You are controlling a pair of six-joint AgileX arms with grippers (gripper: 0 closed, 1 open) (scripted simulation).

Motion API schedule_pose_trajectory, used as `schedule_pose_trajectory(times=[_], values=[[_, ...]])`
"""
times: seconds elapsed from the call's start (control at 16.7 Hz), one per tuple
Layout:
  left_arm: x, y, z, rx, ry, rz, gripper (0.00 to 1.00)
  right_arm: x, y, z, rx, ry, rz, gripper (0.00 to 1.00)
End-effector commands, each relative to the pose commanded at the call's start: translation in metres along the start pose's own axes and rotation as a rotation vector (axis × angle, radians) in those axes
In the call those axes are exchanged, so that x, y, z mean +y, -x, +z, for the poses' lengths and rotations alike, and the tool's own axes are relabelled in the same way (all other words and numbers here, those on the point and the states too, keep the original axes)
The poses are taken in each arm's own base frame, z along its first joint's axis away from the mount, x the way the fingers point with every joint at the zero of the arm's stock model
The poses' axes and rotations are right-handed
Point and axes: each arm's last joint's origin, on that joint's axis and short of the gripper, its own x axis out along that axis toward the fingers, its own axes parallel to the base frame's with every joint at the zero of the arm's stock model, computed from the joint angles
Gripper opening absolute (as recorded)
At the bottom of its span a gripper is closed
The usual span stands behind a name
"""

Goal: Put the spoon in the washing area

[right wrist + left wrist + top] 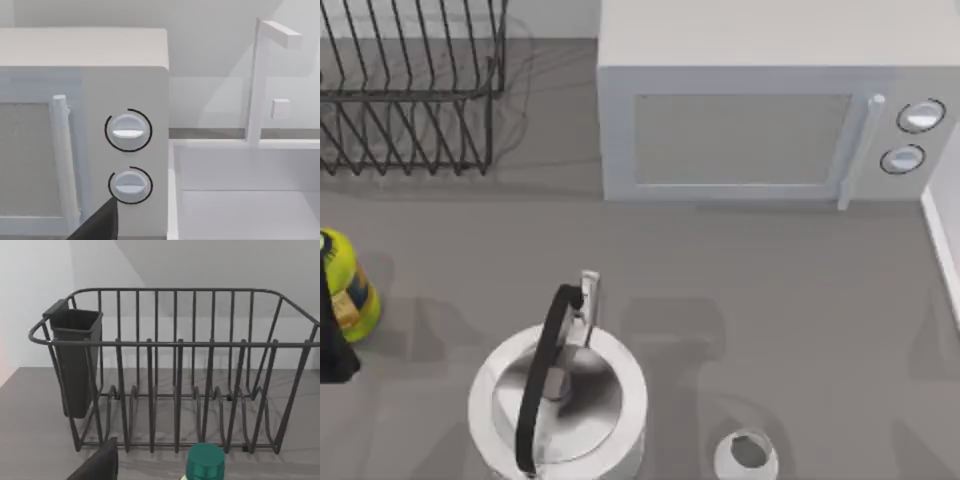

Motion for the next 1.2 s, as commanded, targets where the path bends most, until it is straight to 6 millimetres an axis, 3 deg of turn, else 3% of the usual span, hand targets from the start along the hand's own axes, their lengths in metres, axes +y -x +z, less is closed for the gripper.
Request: schedule_pose_trajectory(times=[0.24,0.42,0.72,0.96,1.2], values=[[0.0,0.0,0.0,0.0,0.0,0.0,1.0,-0.002,0.0,0.005,0.034,0.006,-0.02,1.0],[0.0,0.0,0.0,0.0,0.0,0.0,1.0,-0.009,-0.003,0.019,0.169,0.018,-0.077,1.0],[0.0,0.0,0.0,0.0,0.0,0.0,1.0,-0.031,-0.027,0.039,0.626,-0.007,-0.192,1.0],[0.0,0.0,0.0,0.0,0.0,0.0,1.0,-0.061,-0.057,0.041,1.044,-0.101,-0.257,1.0],[0.0,0.0,0.0,0.0,0.0,0.0,1.0,-0.094,-0.08,0.039,1.333,-0.214,-0.287,1.0]])
